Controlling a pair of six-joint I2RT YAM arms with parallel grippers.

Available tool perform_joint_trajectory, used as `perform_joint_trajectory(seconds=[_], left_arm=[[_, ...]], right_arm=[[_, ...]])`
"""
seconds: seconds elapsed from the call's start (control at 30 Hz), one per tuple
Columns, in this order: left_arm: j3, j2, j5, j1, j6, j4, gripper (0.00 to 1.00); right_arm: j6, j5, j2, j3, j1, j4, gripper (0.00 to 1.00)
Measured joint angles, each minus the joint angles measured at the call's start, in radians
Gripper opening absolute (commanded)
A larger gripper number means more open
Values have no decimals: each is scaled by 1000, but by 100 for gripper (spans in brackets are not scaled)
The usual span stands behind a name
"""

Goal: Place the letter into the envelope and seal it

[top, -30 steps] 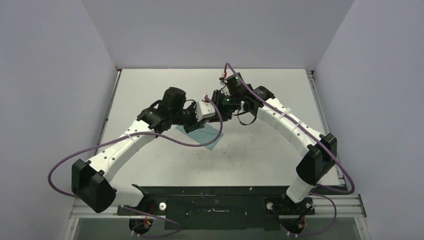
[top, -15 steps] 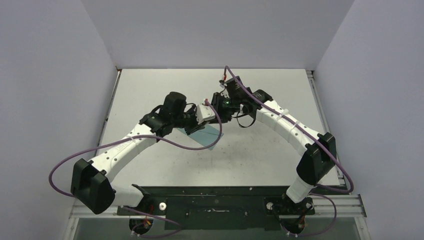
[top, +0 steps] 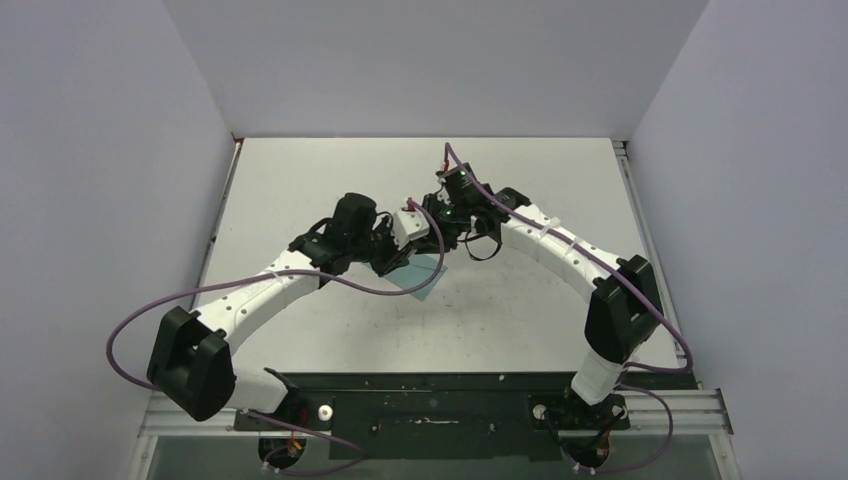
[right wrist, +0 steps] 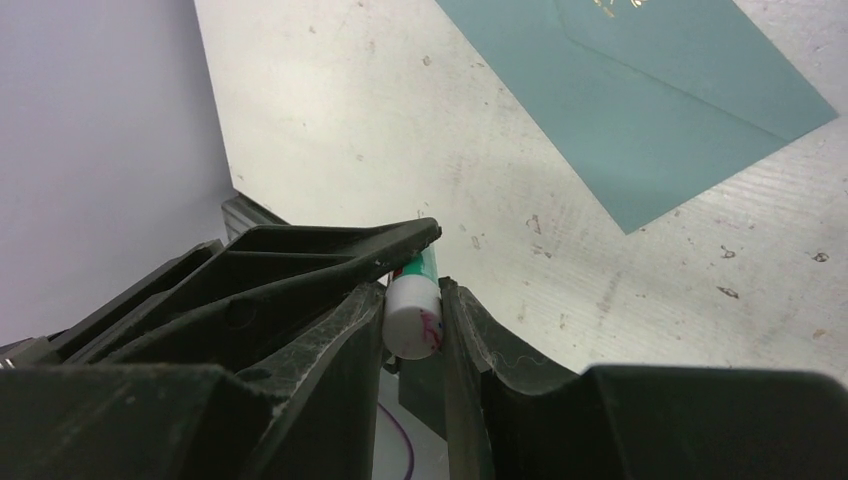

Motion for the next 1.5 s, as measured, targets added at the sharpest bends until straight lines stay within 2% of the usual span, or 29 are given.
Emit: perform_joint_trajectory(seconds=[0.27,0.4,0.5,0.77,1.07,1.23,1.5], left_arm=[[-199,-80,66,42,-159,294,0],[-238,-93,89,46,-234,399,1],[-252,-93,103,46,-273,447,6],[-267,-93,146,59,-325,531,26],[-267,-94,182,81,-341,603,35],[-265,-94,195,100,-318,602,57],[-248,-88,272,122,-312,591,62]], right_arm=[[-24,-11,20,33,-14,-39,5],[-39,-44,10,44,-40,-59,5],[-38,-74,6,43,-61,-66,5],[-4,-157,-16,19,-108,-51,5],[24,-206,-17,-6,-135,-42,5],[31,-216,-17,-34,-149,-48,5],[37,-231,-17,-43,-156,-56,5]])
